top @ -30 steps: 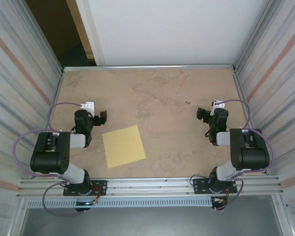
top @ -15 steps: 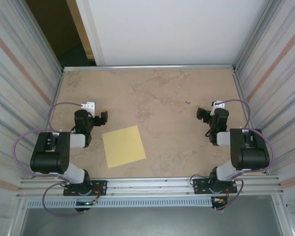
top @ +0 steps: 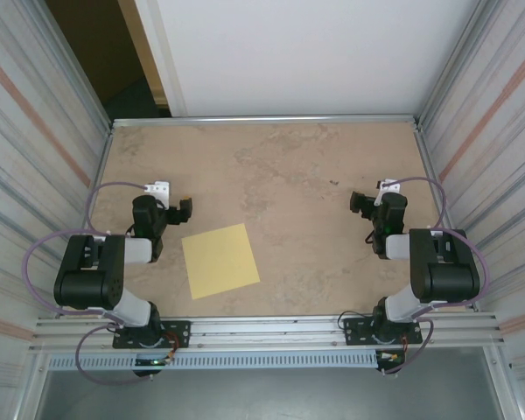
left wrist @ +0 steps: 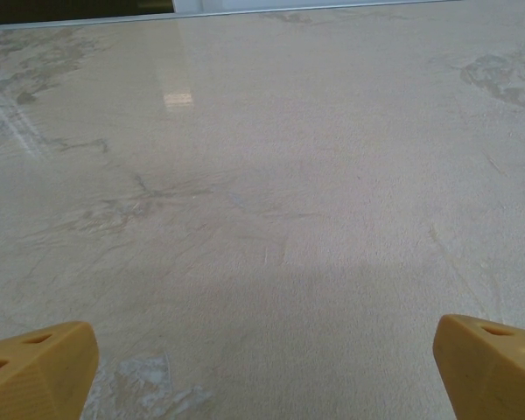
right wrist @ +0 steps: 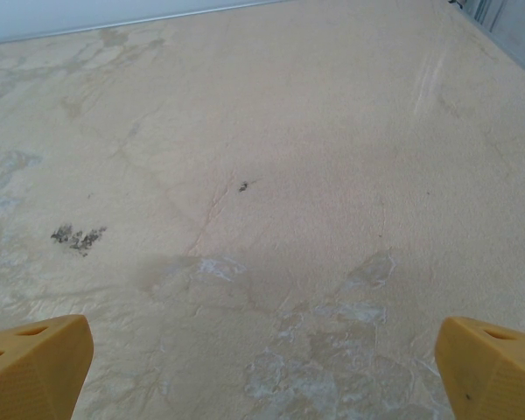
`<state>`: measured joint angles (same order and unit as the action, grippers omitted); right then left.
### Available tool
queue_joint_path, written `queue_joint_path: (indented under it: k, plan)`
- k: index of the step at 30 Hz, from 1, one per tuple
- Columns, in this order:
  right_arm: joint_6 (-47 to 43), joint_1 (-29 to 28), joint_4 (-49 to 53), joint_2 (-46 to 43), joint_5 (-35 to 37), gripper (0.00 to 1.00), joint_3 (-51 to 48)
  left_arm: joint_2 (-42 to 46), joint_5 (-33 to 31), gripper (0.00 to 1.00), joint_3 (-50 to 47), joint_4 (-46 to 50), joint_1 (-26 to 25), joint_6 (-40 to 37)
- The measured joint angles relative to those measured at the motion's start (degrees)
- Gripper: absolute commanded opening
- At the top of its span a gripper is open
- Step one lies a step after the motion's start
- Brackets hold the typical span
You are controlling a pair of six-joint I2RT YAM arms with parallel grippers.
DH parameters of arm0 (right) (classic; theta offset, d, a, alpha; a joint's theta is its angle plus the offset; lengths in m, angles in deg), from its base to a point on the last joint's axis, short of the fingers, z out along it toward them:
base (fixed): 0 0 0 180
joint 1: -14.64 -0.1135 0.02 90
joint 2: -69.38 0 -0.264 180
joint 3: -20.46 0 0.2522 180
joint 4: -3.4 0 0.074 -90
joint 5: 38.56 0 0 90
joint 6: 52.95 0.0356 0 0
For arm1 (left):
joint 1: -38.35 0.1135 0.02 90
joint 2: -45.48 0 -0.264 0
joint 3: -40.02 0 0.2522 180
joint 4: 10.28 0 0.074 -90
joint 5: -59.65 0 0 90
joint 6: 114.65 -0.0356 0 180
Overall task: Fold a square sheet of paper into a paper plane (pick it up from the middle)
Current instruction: Move the square sheet of paper to the center of the table.
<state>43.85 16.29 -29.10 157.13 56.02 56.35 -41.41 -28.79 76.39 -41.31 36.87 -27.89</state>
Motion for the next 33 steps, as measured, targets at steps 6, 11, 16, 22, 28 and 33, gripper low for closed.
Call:
queue_joint_path:
  k: [6, 11, 16, 22, 28, 33]
  plan:
    - [-0.04, -0.50, 4.79, -3.67, 1.22, 0.99, 0.37, 2.51, -0.33, 0.99, -0.07, 1.38, 0.00, 0.07]
    - [0.39, -4.87, 19.28, -13.03, 6.40, 0.99, 7.58, 12.72, -2.62, 0.99, 3.15, 13.84, 0.00, 3.32]
    - [5.64, -10.10, 36.17, -17.97, 7.06, 0.99, 21.68, 19.06, -2.62, 0.99, 9.88, 26.47, 0.00, 11.41]
    - [13.53, -20.13, 52.46, -15.72, -0.70, 0.99, 34.38, 22.05, -0.07, 0.99, 17.46, 40.26, 0.02, 21.92]
    - [20.87, -34.32, 59.93, -3.91, -7.30, 0.96, 40.87, 21.94, 3.48, 0.99, 17.88, 44.70, 0.37, 26.53]
    - [24.02, -43.52, 62.49, 6.93, -9.90, 0.84, 44.48, 21.29, 4.46, 0.99, 17.88, 45.07, 0.39, 27.98]
